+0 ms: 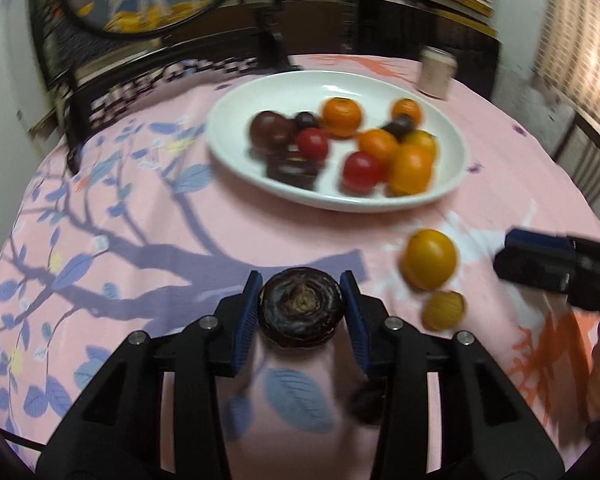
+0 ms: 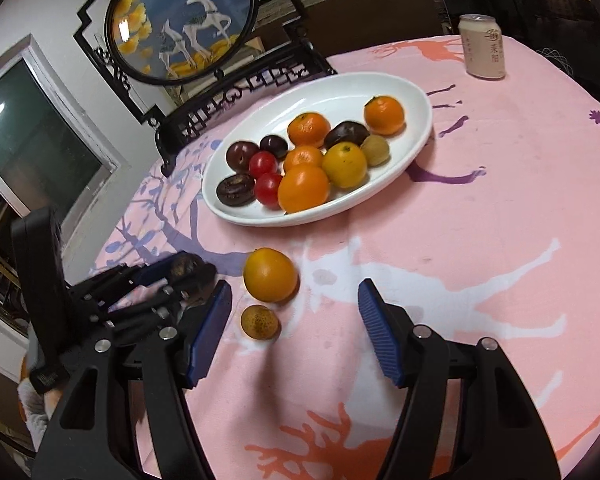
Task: Organize fruits
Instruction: 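Grasp the dark round fruit with the left gripper while the right grasps a yellow orange, then place the dark fruit and yellow orange on the white plate, opening both grippers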
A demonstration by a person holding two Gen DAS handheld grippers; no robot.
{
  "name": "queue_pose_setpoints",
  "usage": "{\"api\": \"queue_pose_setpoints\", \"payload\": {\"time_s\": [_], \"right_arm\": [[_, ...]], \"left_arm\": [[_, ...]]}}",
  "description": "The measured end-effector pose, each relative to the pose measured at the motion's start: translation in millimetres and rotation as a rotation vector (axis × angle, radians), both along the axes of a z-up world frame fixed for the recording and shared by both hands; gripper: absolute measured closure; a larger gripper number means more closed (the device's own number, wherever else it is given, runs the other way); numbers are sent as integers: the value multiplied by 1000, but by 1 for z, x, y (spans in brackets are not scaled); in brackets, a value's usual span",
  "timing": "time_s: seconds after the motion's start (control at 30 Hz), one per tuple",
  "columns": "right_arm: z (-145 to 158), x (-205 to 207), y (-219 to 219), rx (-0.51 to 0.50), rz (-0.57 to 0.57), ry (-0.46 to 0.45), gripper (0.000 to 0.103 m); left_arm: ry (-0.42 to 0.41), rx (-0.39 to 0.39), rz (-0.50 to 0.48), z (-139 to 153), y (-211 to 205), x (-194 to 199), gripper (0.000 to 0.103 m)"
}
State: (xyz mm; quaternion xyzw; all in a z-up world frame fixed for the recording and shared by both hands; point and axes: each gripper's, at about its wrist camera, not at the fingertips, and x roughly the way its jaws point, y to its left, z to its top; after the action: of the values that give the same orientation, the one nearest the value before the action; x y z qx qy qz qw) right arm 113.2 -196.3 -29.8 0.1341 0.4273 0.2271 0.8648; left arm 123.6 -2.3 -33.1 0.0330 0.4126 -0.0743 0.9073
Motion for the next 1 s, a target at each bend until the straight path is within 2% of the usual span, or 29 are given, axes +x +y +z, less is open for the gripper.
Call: {"api": "queue_pose_setpoints", "payload": {"time_s": [0.17, 0.2, 0.43, 0.57, 0.73, 1.0], "right_arm": [[-6, 5, 22, -43, 23, 3, 46], [-7, 6, 27, -57, 26, -3, 52], [-17, 9, 47, -156, 57, -32, 68], [-14, 4, 45, -179, 53, -66, 69], [-9, -2, 37, -180, 50, -88, 69], [5, -13, 16, -139, 20, -123, 69]], "left_arm": [[33, -11, 46, -5, 10, 8, 62], [37, -10, 47, -6, 10, 9, 62], [29, 33, 40, -10, 6, 9, 62], [20, 45, 38, -10, 4, 8, 62], [12, 11, 27, -7, 5, 2, 62], [-49, -13, 20, 8, 4, -10, 62]]}}
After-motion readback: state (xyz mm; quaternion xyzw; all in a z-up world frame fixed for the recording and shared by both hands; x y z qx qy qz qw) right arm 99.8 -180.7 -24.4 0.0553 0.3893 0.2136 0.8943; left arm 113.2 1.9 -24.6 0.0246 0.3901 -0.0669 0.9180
